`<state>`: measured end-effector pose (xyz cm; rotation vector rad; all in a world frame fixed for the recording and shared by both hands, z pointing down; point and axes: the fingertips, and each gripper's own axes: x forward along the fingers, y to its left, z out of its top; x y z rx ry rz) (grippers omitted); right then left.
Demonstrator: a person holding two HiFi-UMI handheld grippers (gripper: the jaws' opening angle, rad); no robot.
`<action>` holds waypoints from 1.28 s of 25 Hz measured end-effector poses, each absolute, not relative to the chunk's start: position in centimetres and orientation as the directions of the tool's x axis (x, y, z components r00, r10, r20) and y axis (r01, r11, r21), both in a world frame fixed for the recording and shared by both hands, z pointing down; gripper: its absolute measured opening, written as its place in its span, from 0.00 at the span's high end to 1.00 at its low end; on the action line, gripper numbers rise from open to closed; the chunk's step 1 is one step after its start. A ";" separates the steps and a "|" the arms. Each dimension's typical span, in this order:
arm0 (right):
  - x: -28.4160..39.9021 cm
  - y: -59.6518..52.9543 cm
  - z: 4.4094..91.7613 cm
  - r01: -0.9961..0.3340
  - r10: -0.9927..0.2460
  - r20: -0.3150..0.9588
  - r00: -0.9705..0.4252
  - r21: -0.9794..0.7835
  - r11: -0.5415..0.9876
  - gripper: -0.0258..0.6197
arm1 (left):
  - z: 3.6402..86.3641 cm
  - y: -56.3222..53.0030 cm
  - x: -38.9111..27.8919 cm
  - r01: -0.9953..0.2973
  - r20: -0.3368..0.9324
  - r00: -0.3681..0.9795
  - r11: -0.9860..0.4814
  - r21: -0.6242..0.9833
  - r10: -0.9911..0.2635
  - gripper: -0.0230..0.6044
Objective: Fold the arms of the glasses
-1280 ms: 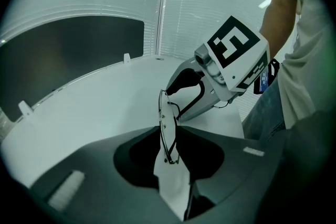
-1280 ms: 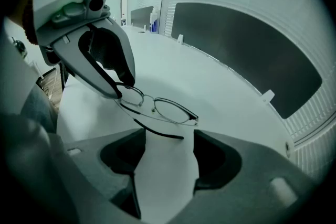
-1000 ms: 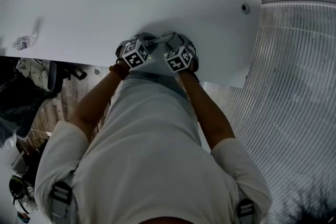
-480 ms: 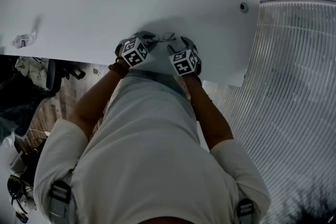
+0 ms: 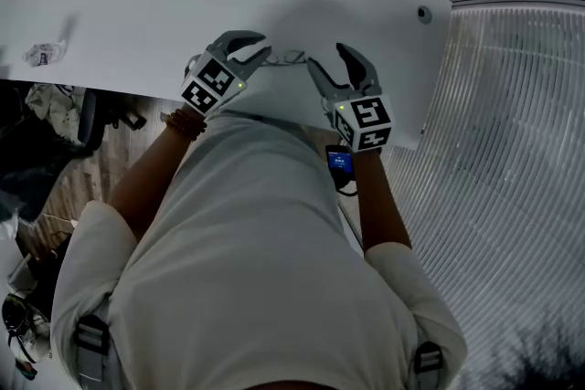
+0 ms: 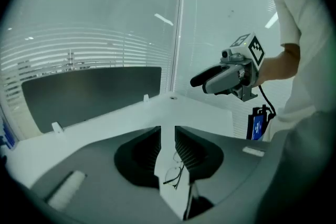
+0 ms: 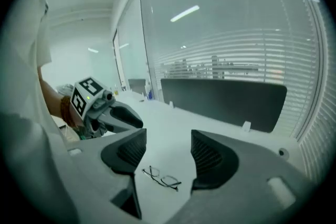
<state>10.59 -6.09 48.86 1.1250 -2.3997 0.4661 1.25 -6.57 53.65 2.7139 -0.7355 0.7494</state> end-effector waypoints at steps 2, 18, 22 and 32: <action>10.8 -6.0 44.2 -0.778 -0.665 0.442 -0.602 -0.136 0.613 0.56 | 50.2 -6.8 1.2 -0.538 0.475 0.763 -0.838 0.088 -0.439 0.83; 5.7 -2.3 27.5 -0.689 -0.696 0.041 -0.717 -0.186 0.700 0.96 | 29.5 -4.4 4.5 -0.501 0.034 0.864 -0.850 0.165 -0.502 0.96; 5.4 -2.0 27.5 -0.693 -0.698 0.042 -0.715 -0.174 0.700 0.96 | 29.6 -4.1 4.4 -0.511 0.021 0.856 -0.838 0.193 -0.517 0.96; 5.1 -2.4 27.6 -0.696 -0.699 0.054 -0.713 -0.173 0.697 0.96 | 29.7 -4.2 3.8 -0.528 0.038 0.844 -0.817 0.232 -0.534 0.96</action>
